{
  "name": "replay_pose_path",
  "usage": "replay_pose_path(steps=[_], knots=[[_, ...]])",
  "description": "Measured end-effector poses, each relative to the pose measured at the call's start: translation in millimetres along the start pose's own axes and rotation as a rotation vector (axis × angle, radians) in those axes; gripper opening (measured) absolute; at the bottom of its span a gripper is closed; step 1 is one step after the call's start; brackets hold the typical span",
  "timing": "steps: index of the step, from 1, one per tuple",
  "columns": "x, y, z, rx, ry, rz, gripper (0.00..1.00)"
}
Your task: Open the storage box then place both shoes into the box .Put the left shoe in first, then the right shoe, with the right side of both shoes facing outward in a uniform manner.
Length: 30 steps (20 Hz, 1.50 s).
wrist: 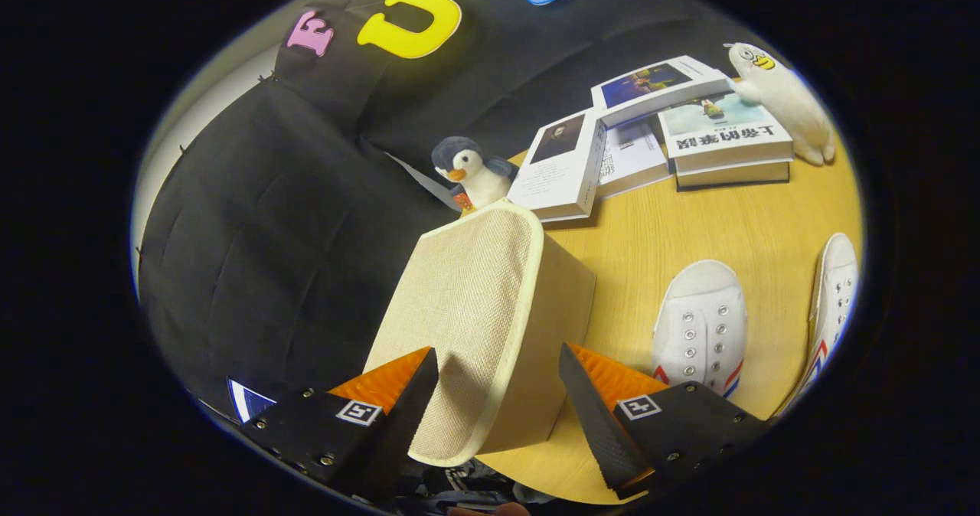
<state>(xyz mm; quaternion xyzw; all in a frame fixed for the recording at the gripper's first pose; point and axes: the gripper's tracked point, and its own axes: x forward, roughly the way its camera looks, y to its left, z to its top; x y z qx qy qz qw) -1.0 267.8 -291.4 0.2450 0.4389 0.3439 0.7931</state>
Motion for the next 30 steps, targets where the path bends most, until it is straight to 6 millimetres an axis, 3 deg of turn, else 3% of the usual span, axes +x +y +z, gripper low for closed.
replay_pose_path(steps=[4,7,9,10,11,12,14,18,23,30], knots=[[18,13,-13,0.125,0.08,0.103,0.96],[18,19,-13,0.199,0.103,0.131,0.95],[15,28,-9,0.223,0.101,0.159,0.76],[12,27,-3,0.222,0.091,0.156,0.56],[10,27,0,0.233,0.082,0.157,0.48],[8,29,4,0.258,0.079,0.161,0.31],[3,42,10,0.298,0.073,0.197,0.15],[-12,80,29,0.257,0.052,0.258,0.15],[-15,150,60,0.13,0.016,0.345,0.15],[32,248,69,-0.003,0.062,0.448,0.15]])
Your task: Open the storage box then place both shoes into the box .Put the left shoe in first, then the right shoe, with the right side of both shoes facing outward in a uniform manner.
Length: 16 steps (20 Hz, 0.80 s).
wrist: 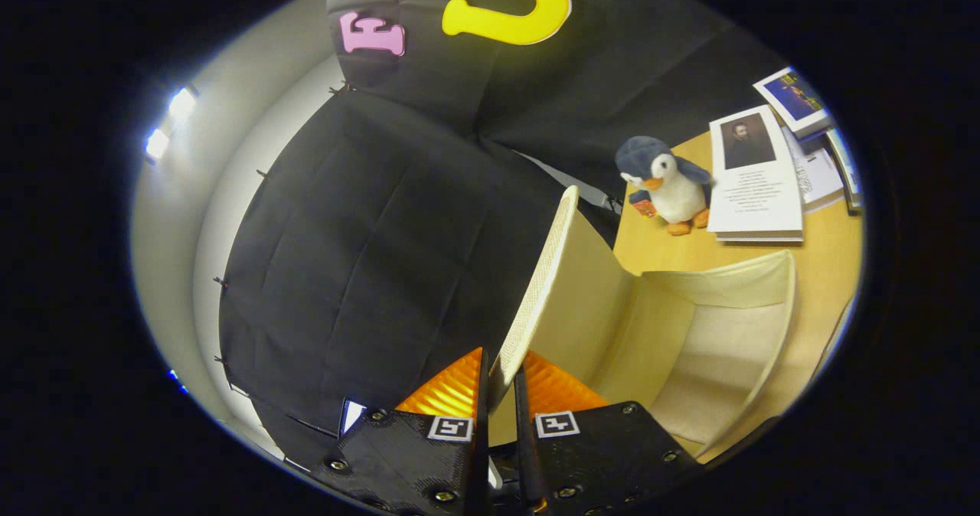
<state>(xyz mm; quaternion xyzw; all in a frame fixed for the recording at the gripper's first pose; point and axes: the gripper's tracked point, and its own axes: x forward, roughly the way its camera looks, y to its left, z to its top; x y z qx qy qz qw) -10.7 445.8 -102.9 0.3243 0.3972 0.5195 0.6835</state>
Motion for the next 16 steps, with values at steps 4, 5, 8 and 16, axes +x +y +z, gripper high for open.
replay_pose_path(steps=[4,5,8,16], knots=[[45,13,-8,-0.014,0.043,0.025,0.16],[54,13,-12,-0.013,0.051,0.03,0.16],[75,14,-20,-0.02,0.077,0.033,0.16],[98,8,-22,-0.061,0.09,-0.046,0.78]])
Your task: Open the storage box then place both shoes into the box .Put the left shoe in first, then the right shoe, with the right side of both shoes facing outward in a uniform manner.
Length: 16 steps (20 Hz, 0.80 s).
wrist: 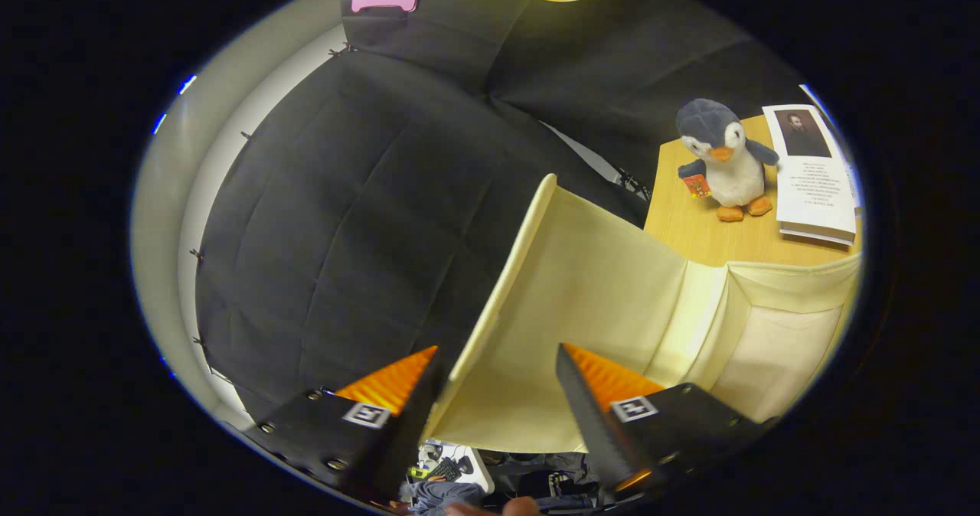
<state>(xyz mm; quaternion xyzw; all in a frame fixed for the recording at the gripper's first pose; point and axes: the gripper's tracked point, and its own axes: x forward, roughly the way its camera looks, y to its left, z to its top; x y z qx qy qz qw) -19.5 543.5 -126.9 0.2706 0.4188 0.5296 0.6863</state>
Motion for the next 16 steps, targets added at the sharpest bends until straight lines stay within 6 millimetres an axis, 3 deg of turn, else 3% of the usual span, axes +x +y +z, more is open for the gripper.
replay_pose_path(steps=[1,5,7,16], knots=[[-9,1,0,-0.009,-0.006,-0.007,0.98],[-28,-4,13,-0.023,-0.04,-0.031,0.97],[-49,-11,17,-0.04,-0.061,-0.052,0.97],[-183,-82,37,-0.116,-0.23,-0.266,0.97]])
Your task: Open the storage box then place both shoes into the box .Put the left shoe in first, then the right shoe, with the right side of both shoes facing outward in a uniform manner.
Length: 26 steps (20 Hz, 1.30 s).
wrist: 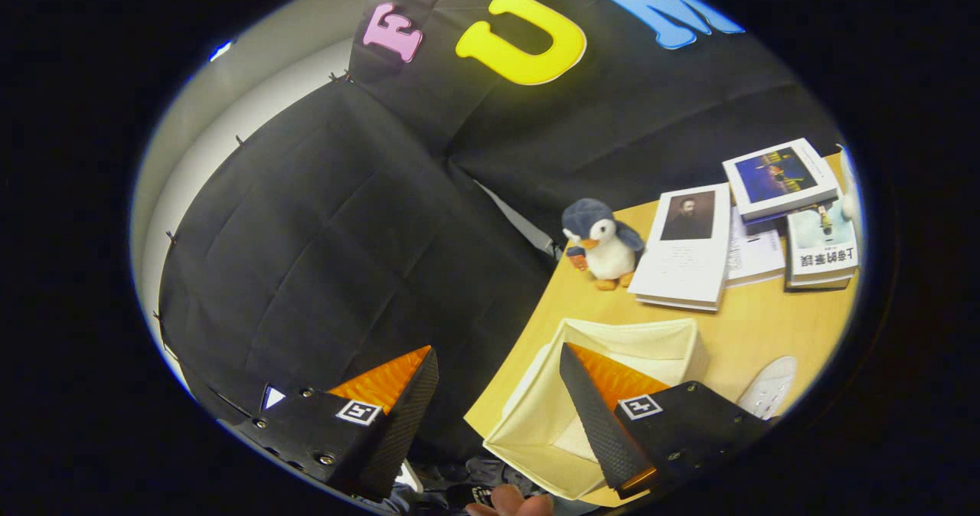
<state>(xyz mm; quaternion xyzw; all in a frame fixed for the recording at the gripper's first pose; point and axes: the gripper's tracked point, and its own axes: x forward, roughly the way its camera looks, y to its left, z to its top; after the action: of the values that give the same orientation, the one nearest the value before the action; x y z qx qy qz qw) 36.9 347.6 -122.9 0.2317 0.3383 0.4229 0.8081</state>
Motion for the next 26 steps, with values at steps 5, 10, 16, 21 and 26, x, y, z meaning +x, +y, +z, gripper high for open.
replay_pose_path(steps=[5,10,16,21,26], knots=[[-59,-61,3,0.044,-0.055,-0.106,0.97],[-98,-115,-14,0.091,-0.074,-0.214,0.97],[-126,-173,-70,0.071,0.002,-0.345,0.96],[-130,-219,-126,0.103,0.121,-0.444,0.93],[-125,-253,-175,0.114,0.244,-0.507,0.79]])
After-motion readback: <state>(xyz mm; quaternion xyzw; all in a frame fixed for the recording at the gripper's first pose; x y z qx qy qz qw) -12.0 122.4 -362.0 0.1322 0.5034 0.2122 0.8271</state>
